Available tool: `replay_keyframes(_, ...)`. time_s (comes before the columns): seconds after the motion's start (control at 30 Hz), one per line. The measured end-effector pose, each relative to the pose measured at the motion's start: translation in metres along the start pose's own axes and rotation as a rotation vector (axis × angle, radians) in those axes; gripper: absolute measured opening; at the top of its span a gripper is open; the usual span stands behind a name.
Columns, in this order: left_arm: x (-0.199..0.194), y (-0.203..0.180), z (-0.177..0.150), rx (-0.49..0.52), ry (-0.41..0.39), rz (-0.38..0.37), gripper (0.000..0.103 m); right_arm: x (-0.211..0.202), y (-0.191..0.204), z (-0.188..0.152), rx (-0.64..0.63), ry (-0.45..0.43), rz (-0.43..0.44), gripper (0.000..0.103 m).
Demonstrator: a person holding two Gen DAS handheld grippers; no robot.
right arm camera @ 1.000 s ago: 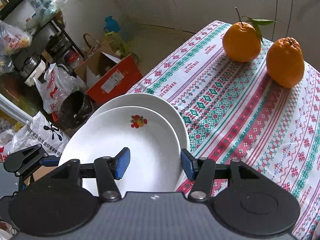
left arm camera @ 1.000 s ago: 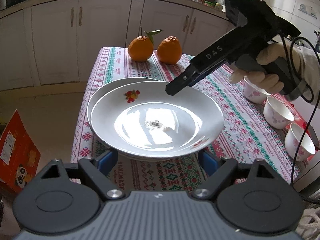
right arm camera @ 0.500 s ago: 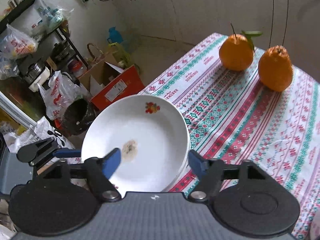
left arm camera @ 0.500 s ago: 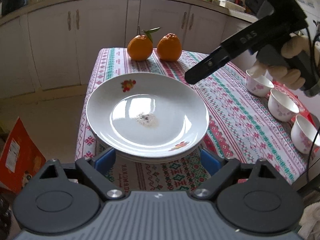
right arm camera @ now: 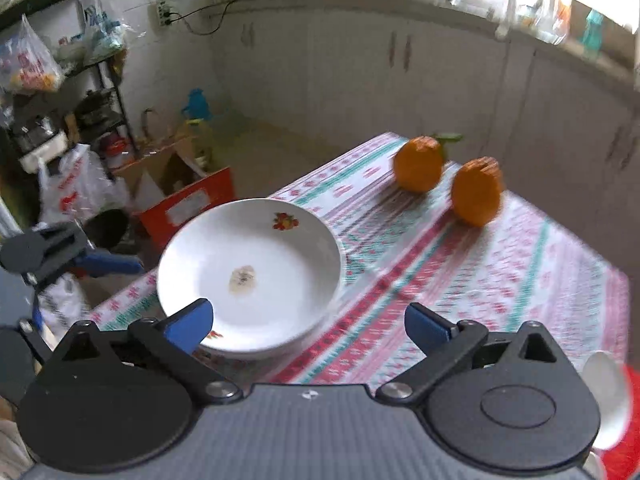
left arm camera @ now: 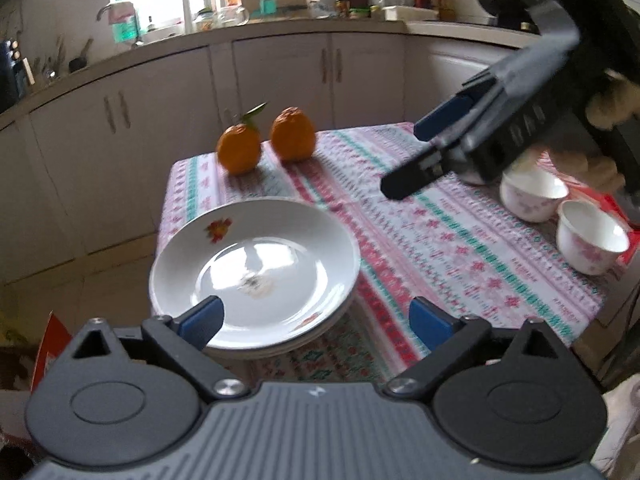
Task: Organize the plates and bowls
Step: 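Open both grippers and pull them away from the plate stack, then move both grippers to a pink-patterned white bowl and grasp its rim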
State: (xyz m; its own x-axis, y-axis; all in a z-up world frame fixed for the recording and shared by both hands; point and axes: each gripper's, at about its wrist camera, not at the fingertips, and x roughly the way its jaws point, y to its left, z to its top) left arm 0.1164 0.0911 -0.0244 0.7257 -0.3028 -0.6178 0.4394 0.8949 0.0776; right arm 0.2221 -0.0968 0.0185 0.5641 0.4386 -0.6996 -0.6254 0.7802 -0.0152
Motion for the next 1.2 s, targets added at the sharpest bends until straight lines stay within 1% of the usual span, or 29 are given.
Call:
replay_keyframes(0.03, -0.001, -0.004, 0.001, 0.008, -0.005, -0.006, 0.099, -0.007, 0.002, -0.007, -0.004, -0.011, -0.024, 0.103)
replay_keyframes(0.1, -0.002, -0.014, 0.004, 0.029, -0.013, -0.023, 0.099, -0.020, 0.003, -0.020, 0.010, -0.027, -0.044, 0.103)
replay_keyframes(0.2, -0.001, -0.030, 0.007, 0.048, -0.022, -0.049, 0.099, -0.039, -0.001, -0.040, 0.061, -0.049, -0.079, 0.103)
replay_keyframes(0.37, 0.006, -0.061, 0.011, 0.078, -0.023, -0.116, 0.099, -0.072, -0.009, -0.084, 0.144, -0.074, -0.191, 0.103)
replay_keyframes(0.5, 0.019, -0.093, 0.012, 0.117, 0.001, -0.178, 0.099, -0.094, -0.023, -0.120, 0.258, -0.083, -0.238, 0.103)
replay_keyframes(0.6, 0.032, -0.118, 0.011, 0.165, 0.007, -0.252, 0.099, -0.108, -0.036, -0.150, 0.349, -0.090, -0.287, 0.103)
replay_keyframes(0.73, 0.045, -0.148, 0.009, 0.230, 0.021, -0.309, 0.099, -0.119, -0.053, -0.184, 0.467, -0.092, -0.335, 0.103)
replay_keyframes(0.87, 0.054, -0.177, 0.010, 0.300, 0.019, -0.368, 0.099, -0.126, -0.067, -0.209, 0.552, -0.097, -0.357, 0.103)
replay_keyframes(1.03, 0.065, -0.203, 0.012, 0.358, 0.009, -0.424, 0.099, -0.126, -0.078, -0.222, 0.571, -0.061, -0.372, 0.103)
replay_keyframes(1.2, 0.076, -0.226, 0.012, 0.411, -0.003, -0.453, 0.099, -0.127, -0.090, -0.227, 0.577, -0.026, -0.344, 0.102)
